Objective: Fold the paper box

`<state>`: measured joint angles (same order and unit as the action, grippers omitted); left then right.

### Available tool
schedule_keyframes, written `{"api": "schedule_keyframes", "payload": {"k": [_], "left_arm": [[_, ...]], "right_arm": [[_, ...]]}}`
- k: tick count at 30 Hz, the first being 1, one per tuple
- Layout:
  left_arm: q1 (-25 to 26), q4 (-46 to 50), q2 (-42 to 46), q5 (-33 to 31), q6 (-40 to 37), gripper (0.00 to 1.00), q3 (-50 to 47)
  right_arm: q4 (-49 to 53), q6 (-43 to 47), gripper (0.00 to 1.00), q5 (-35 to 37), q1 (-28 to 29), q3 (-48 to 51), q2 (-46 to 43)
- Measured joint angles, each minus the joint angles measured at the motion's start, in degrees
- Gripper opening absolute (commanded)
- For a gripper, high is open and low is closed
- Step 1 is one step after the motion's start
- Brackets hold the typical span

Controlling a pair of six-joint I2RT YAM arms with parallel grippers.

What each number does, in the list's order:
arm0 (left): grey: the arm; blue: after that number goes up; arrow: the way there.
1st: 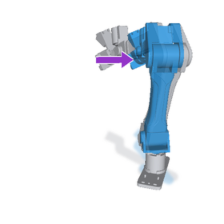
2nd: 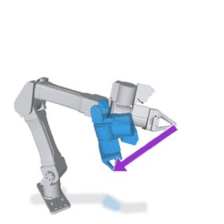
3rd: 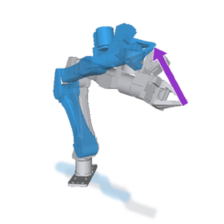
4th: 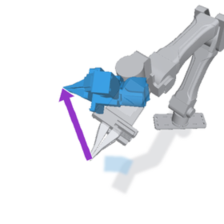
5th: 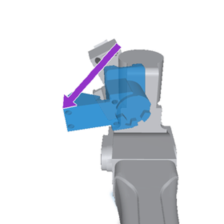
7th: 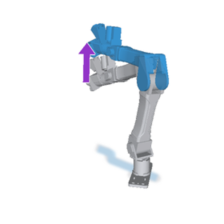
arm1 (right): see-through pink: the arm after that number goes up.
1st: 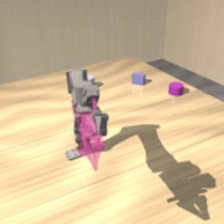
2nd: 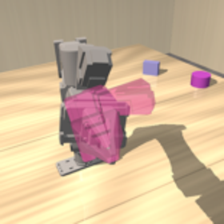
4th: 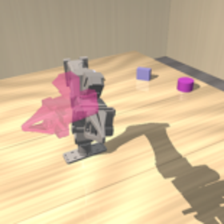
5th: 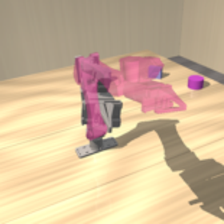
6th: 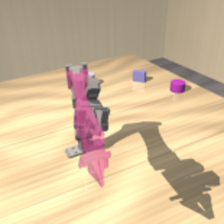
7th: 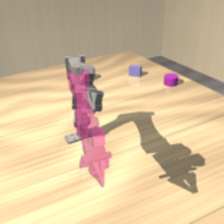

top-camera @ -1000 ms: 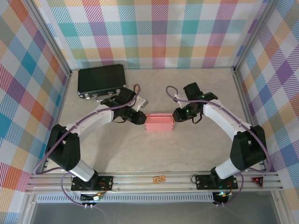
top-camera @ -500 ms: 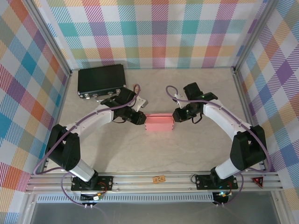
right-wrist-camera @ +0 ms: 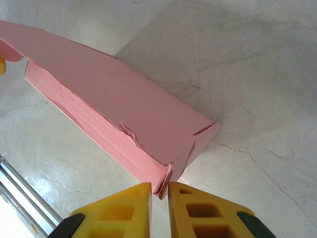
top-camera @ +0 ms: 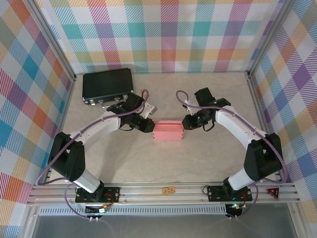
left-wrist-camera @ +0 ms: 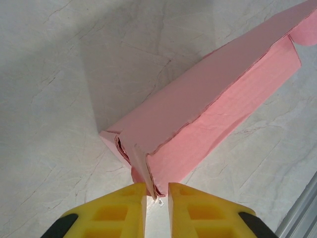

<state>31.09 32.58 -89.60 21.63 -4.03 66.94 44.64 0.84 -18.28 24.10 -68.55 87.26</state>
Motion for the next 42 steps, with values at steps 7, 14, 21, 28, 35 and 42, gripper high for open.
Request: {"api": "schedule_keyframes", "payload": {"k": [7,14,21,28,35,42], "left_arm": [[0.0,0.0,0.0,0.0,0.0,0.18,0.0],[0.0,0.0,0.0,-0.1,0.0,0.17,0.0],[0.0,0.0,0.0,-0.3,0.0,0.16,0.0],[0.1,0.0,0.0,-1.3,0.0,0.16,-0.1],[0.4,-0.1,0.0,-1.3,0.0,0.16,-0.7],[0.5,0.0,0.0,-1.3,0.0,0.16,-1.0]], "right_arm": [[0.0,-0.2,0.17,-0.5,0.0,0.0,0.1],[0.0,-0.7,0.18,-1.1,0.0,0.0,0.6],[0.0,-1.2,0.18,-1.3,0.0,0.0,1.0],[0.0,-1.5,0.18,-1.3,0.0,0.0,1.0],[0.0,-1.5,0.18,-1.3,0.0,0.0,1.1],[0.0,-1.6,0.17,-1.3,0.0,0.0,1.1]]}}
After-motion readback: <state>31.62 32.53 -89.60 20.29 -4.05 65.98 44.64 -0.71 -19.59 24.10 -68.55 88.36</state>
